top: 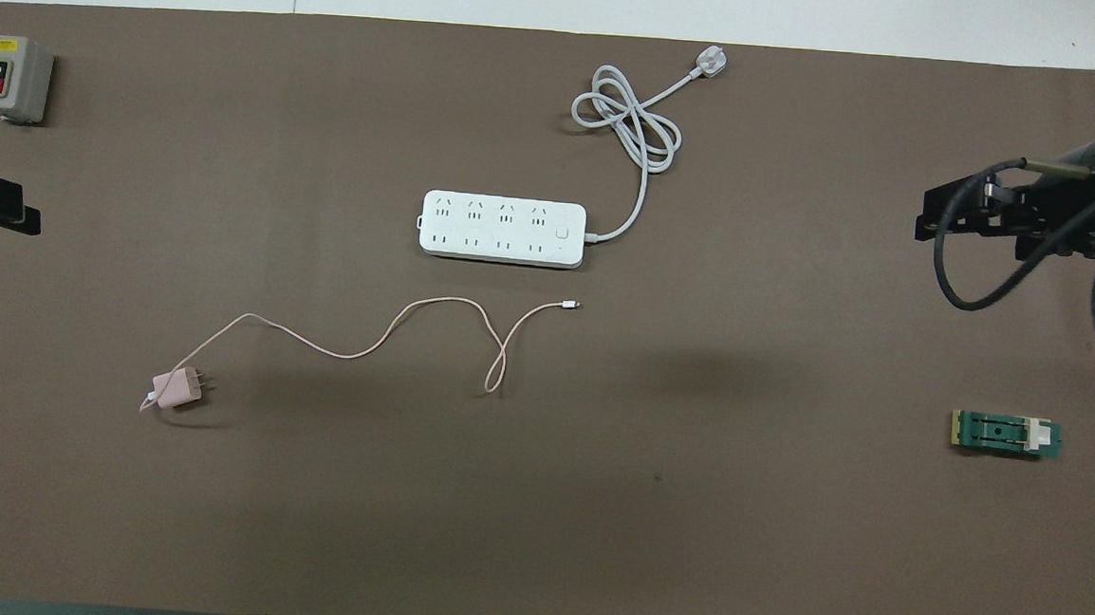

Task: Unplug charger and place it aside

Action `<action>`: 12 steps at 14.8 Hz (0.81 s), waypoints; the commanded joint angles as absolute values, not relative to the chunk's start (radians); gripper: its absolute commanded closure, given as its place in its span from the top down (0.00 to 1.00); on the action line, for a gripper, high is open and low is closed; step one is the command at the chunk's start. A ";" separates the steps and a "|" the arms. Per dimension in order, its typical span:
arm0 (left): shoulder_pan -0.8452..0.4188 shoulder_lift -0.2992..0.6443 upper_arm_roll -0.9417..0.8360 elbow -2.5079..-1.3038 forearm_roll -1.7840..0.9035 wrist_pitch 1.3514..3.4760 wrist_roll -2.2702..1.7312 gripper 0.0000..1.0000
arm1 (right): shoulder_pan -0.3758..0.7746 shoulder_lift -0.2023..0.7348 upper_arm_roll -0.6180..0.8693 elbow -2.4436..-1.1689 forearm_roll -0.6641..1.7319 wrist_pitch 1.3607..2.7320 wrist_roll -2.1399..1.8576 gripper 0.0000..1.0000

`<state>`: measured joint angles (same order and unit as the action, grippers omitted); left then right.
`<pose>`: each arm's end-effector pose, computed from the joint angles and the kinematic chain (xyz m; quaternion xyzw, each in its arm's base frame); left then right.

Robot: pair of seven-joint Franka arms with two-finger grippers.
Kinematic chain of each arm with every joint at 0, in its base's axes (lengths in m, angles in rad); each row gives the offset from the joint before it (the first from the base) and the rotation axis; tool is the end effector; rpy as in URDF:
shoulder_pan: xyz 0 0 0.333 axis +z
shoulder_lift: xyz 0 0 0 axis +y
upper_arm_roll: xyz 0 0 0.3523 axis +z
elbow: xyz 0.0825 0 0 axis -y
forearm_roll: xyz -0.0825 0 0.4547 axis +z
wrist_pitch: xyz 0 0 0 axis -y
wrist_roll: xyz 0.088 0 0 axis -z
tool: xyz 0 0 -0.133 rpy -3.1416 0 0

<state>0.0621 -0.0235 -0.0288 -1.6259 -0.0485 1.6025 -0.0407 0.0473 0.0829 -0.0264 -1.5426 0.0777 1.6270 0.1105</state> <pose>0.6192 0.0141 0.6224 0.9990 0.0378 0.0000 0.0239 0.6578 0.0243 0.6023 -0.9982 0.0469 0.0017 0.0377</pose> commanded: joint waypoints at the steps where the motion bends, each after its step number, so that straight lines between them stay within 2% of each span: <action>1: 0.023 -0.044 -0.021 -1.629 -0.023 1.560 -0.052 1.00 | 0.005 0.022 -0.017 -1.563 0.057 1.565 -0.058 1.00; 6: 0.020 -0.049 -0.049 -1.626 -0.015 1.562 -0.051 1.00 | -0.006 -0.066 -0.015 -1.569 -0.021 1.445 -0.132 1.00; 12: 0.020 -0.058 -0.061 -1.638 -0.021 1.560 -0.032 1.00 | -0.008 -0.129 -0.012 -1.623 -0.064 1.419 -0.130 1.00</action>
<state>0.0302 -0.0395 -0.0687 -1.6246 -0.0441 1.5755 -0.0434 0.0032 -0.0871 -0.0242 -1.5679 -0.0402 1.4134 -0.1129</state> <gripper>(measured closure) 0.000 0.000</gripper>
